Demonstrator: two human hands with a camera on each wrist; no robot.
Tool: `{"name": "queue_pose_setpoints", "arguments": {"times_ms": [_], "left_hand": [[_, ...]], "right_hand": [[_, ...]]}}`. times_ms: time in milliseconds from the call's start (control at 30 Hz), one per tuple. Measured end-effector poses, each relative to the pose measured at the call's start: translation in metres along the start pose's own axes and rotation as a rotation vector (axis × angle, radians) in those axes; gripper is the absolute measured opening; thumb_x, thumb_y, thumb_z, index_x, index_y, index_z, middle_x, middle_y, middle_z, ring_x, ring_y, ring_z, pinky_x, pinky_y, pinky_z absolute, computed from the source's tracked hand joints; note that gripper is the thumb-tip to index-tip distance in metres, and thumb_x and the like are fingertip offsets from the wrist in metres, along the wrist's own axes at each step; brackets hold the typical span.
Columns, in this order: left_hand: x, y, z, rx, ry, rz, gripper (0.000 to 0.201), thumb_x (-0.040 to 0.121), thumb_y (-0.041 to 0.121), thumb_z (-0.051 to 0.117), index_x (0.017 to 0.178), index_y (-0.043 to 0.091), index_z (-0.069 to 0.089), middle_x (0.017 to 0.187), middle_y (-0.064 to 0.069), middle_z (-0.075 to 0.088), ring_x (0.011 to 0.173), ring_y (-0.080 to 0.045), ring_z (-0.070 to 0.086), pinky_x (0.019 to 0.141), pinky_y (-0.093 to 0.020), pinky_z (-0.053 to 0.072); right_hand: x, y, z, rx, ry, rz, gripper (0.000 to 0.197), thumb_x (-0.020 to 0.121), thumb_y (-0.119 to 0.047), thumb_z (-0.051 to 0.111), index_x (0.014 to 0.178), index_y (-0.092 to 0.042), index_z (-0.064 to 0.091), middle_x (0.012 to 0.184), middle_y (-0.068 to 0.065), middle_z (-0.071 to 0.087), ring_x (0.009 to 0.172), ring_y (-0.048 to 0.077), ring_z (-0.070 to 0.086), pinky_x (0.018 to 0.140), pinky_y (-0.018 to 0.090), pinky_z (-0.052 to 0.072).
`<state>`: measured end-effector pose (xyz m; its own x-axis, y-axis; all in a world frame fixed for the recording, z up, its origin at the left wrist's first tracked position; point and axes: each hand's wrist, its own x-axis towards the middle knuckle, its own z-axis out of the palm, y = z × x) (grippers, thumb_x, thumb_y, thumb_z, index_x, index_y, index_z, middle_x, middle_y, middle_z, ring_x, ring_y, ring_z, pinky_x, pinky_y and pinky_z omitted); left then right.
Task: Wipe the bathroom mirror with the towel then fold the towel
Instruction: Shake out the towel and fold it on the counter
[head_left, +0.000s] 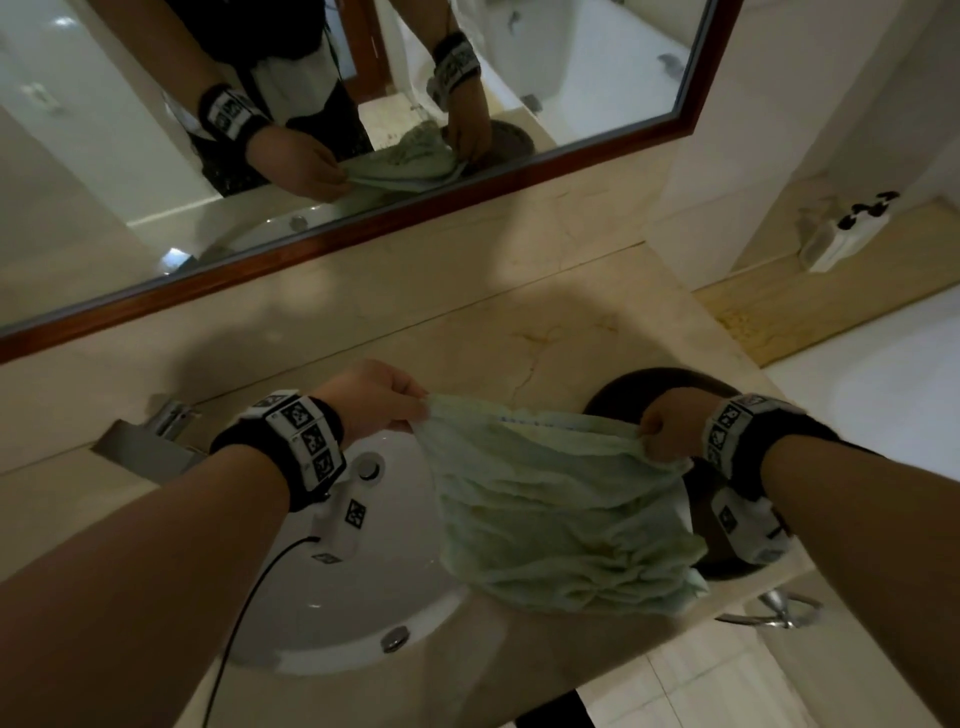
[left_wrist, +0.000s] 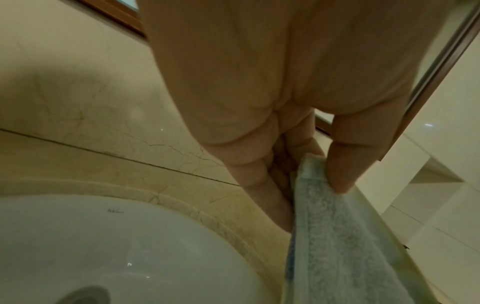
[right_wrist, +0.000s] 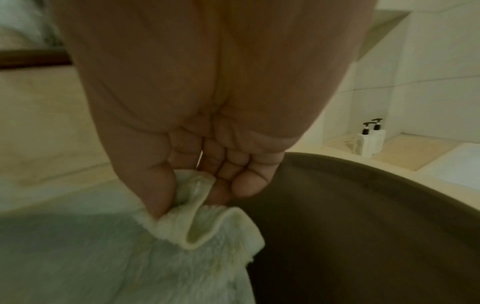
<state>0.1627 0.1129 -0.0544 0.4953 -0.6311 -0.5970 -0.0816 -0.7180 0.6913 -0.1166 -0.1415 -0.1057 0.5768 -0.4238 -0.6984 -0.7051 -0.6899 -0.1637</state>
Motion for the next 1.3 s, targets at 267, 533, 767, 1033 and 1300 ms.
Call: {"name": "queue_pose_setpoints", "arguments": {"times_ms": [267,533,767,1033,1300], "left_hand": [[-0.044,0.028,-0.039,0.095,0.149,0.127,0.006,0.085,0.009,0.080,0.085,0.003,0.079,0.094,-0.008,0.079,0.093,-0.027,0.075,0.093,-0.047,0.060],[-0.112,0.112,-0.118,0.124,0.433,0.330,0.012,0.084,0.022,0.082,0.073,0.021,0.080,0.083,-0.003,0.076,0.089,-0.027,0.071,0.080,-0.041,0.060],[-0.145,0.149,-0.134,0.252,0.748,0.549,0.007,0.095,0.031,0.071,0.094,0.025,0.074,0.088,0.003,0.067,0.068,-0.007,0.056,0.047,-0.013,0.043],[-0.095,0.021,-0.051,0.583,0.326,0.445,0.019,0.093,0.025,0.071,0.089,0.038,0.058,0.087,0.005,0.064,0.081,-0.020,0.059,0.069,-0.025,0.042],[-0.037,-0.059,0.018,0.791,0.049,0.279,0.020,0.103,0.034,0.053,0.119,0.033,0.065,0.110,0.011,0.067,0.087,-0.009,0.055,0.083,-0.023,0.043]], "right_hand": [[-0.077,0.009,-0.078,0.449,0.303,0.028,0.015,0.077,-0.034,0.086,0.079,-0.022,0.075,0.080,0.000,0.076,0.076,0.019,0.072,0.070,0.032,0.060],[-0.166,-0.035,-0.200,0.468,0.631,-0.117,0.022,0.075,-0.028,0.088,0.084,-0.013,0.075,0.074,0.004,0.070,0.066,0.015,0.061,0.058,0.019,0.048],[-0.203,-0.058,-0.235,0.336,0.963,-0.233,0.018,0.076,-0.027,0.086,0.084,-0.017,0.073,0.076,0.003,0.067,0.069,0.018,0.057,0.062,0.025,0.041],[-0.142,-0.020,-0.113,0.156,0.476,-0.149,0.031,0.073,-0.016,0.087,0.080,-0.025,0.058,0.073,-0.006,0.060,0.068,0.015,0.056,0.062,0.027,0.044],[-0.087,0.007,-0.032,0.024,0.114,-0.081,0.007,0.088,-0.026,0.073,0.087,-0.032,0.069,0.083,-0.014,0.064,0.081,0.008,0.060,0.064,0.017,0.041]]}}
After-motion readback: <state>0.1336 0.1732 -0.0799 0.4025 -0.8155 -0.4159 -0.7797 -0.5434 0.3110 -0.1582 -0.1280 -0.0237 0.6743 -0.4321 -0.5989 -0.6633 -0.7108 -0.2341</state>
